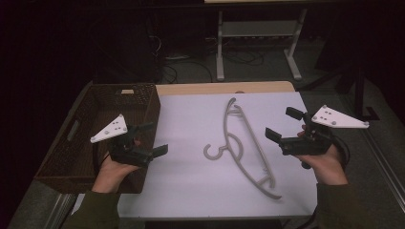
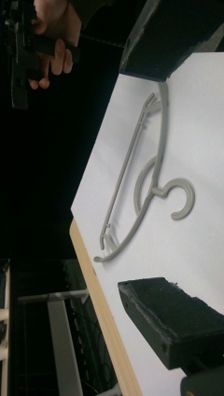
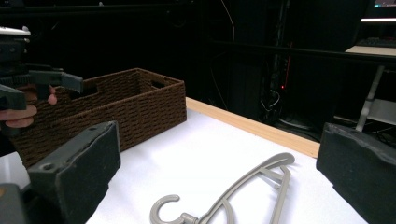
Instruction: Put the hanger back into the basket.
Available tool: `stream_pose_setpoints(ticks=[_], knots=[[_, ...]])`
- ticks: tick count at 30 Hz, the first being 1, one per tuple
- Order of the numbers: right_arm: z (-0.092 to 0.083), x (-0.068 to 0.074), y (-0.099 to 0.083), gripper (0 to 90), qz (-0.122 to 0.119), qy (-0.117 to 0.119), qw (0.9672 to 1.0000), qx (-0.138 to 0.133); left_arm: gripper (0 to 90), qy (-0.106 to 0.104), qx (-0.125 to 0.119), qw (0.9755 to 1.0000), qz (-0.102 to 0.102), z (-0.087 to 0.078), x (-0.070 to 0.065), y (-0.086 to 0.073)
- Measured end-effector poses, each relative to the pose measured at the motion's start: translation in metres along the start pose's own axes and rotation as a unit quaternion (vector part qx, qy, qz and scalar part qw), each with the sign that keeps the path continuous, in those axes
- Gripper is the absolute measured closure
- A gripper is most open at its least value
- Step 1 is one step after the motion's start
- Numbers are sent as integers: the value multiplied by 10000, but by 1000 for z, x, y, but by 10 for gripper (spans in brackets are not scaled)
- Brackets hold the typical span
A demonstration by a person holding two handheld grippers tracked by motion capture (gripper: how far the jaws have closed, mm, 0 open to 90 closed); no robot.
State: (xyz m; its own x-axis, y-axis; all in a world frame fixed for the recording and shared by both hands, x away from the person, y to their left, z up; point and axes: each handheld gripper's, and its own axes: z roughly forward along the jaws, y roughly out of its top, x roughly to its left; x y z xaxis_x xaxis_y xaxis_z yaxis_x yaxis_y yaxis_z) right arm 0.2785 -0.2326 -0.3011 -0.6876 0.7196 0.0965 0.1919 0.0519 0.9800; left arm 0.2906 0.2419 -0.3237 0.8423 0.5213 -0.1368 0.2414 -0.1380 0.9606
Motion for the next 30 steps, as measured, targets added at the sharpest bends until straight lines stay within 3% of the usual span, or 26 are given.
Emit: stream_pose_setpoints(ticks=[10, 15, 25, 30], knots=[[4, 4, -4, 0, -106, 21, 9996, 246, 0, -107, 486, 9987, 98, 18, -15, 2], [11, 7, -9, 0, -158, 95, 9987, 471, 0, -130, 770, 9967, 207, 30, -23, -2], [17, 10, -26, 0, -226, 189, 9959, 859, 0, -234, 1036, 9940, 264, 46, -32, -16], [17, 10, -40, 0, -207, 227, 9942, 1034, 0, -343, 1187, 9922, 193, 55, -38, -32]])
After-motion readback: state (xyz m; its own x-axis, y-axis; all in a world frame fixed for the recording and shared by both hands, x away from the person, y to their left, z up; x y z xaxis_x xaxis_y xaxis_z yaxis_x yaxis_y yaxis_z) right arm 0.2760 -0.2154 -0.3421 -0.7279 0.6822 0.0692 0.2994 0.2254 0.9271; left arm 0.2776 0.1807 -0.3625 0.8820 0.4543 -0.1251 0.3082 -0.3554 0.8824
